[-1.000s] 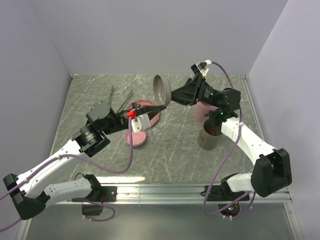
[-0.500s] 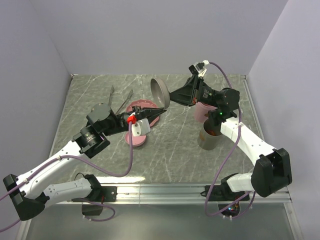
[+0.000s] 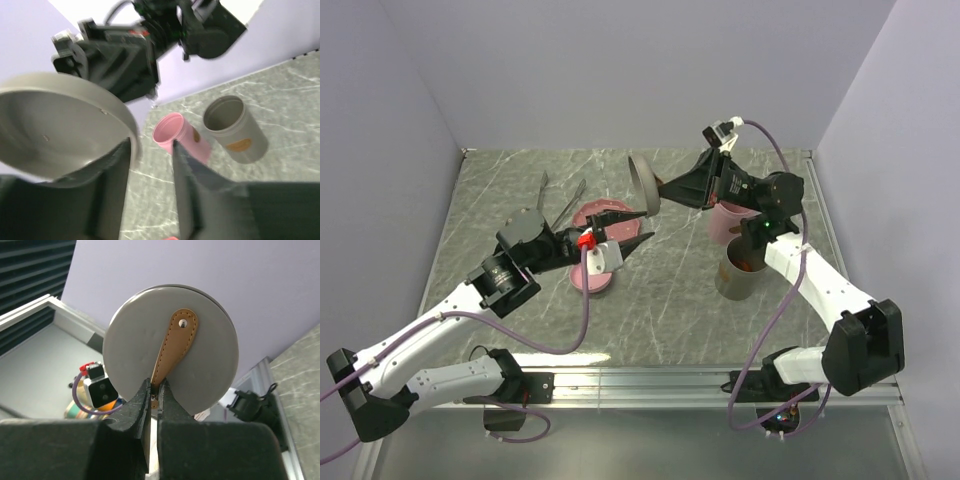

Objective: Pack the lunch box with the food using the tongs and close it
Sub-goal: Pass the lid of the lunch box from the left arm to the right

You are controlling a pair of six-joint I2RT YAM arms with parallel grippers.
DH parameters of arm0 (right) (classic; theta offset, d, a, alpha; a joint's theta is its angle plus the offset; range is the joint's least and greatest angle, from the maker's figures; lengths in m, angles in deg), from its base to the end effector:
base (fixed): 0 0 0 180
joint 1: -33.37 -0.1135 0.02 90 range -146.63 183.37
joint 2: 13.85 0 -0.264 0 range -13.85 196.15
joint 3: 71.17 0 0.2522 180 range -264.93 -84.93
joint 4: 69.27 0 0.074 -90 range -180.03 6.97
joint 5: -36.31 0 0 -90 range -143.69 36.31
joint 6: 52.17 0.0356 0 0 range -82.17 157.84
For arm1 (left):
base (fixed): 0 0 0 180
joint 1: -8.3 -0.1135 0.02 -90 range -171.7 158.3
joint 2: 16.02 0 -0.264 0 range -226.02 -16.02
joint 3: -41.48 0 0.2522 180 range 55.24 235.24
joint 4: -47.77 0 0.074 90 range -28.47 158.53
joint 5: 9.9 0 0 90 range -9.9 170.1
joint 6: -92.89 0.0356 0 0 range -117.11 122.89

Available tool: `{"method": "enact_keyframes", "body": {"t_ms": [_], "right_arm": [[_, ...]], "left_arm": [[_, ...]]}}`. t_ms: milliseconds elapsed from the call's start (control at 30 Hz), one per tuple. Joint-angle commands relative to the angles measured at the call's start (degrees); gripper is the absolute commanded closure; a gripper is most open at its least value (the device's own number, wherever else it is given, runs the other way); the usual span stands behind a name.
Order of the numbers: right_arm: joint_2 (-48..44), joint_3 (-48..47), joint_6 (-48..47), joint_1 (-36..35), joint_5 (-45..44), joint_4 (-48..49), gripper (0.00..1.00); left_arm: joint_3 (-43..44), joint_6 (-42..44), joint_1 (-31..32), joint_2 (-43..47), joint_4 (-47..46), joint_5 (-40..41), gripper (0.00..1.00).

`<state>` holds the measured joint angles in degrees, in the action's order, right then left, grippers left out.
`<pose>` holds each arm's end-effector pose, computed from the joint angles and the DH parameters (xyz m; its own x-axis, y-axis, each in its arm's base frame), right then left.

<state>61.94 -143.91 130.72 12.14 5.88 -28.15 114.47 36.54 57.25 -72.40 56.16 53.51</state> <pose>0.2494 0.1298 0.4128 -0.8441 0.2148 -0.4913 -0.5329 -0.2344 0.8131 0.1326 -0.1766 0.4206 0.6131 0.0505 -0.7884 0.7515 0.2705 0.6017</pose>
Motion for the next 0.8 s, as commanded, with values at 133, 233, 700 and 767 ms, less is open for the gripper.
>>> {"method": "enact_keyframes", "body": {"t_ms": [133,233,700,767], "right_arm": [[-3.3,-6.6,-14.6,3.7,2.8,-12.8,1.00],[-4.9,-12.2,-35.0,5.5,3.7,-34.8,1.00],[-5.0,-34.8,-104.8,9.0,-29.2,-111.6,1.00],[-5.7,-34.5,-108.4,9.9,-33.0,-116.4,1.00]], "left_arm": [[-2.0,-1.8,0.2,2.5,-0.1,2.5,0.38],[-1.0,-7.5,-0.3,2.9,2.2,4.3,0.07],[2.3,-37.7,-14.4,1.1,16.9,5.1,0.01],[4.2,-38.7,-16.7,-0.9,21.9,3.7,0.01]]}}
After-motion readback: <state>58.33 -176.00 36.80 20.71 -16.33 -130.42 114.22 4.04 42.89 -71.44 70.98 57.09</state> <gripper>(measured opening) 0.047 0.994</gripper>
